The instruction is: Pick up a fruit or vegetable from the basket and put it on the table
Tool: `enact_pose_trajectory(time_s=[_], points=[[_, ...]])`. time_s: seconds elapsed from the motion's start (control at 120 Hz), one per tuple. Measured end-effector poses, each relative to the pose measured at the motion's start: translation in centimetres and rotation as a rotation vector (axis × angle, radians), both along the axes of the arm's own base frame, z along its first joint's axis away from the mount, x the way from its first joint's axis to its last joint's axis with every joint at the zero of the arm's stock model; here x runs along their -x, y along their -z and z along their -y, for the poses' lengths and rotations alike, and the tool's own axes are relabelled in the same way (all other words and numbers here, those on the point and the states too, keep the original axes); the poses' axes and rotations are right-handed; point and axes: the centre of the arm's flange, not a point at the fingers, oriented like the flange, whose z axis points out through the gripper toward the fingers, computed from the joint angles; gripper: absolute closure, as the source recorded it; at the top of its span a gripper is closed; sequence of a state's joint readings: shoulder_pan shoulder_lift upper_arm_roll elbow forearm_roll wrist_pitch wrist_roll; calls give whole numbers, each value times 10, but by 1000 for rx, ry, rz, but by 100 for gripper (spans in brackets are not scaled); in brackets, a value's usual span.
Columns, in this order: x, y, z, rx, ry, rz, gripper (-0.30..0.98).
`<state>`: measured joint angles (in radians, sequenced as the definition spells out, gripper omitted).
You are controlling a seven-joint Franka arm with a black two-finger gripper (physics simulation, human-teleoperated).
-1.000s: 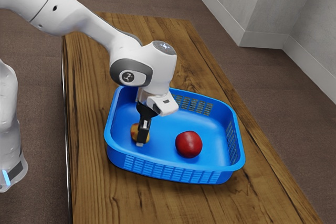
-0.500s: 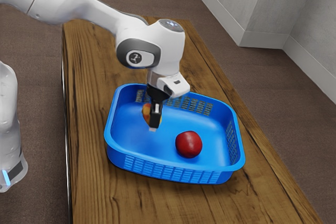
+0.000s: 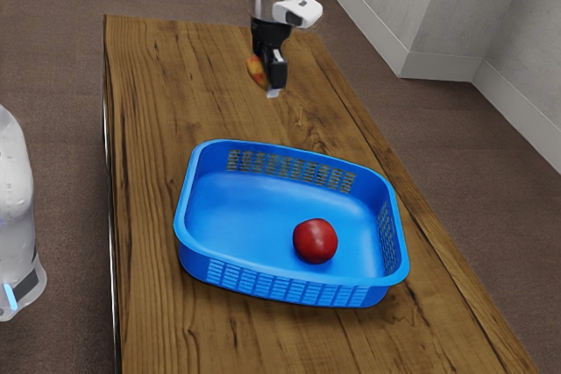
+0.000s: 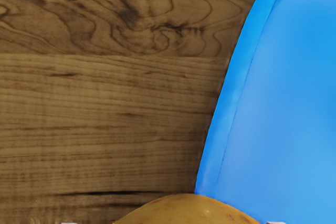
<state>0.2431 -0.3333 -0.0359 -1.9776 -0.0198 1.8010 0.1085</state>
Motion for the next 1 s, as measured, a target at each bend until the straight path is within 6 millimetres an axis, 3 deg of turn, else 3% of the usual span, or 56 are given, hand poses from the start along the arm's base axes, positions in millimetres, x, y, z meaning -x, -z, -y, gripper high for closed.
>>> enact_pose_trajectory(time_s=[0.158,0.275,0.492,0.65,0.8,1.0], points=[[28,6,-87,20,-209,-42,27],[35,20,-117,28,-277,-88,27],[11,56,-136,38,-308,-170,27],[9,67,-144,43,-329,-189,26],[8,69,-144,49,-335,-194,10],[8,69,-144,49,-330,-194,3]])
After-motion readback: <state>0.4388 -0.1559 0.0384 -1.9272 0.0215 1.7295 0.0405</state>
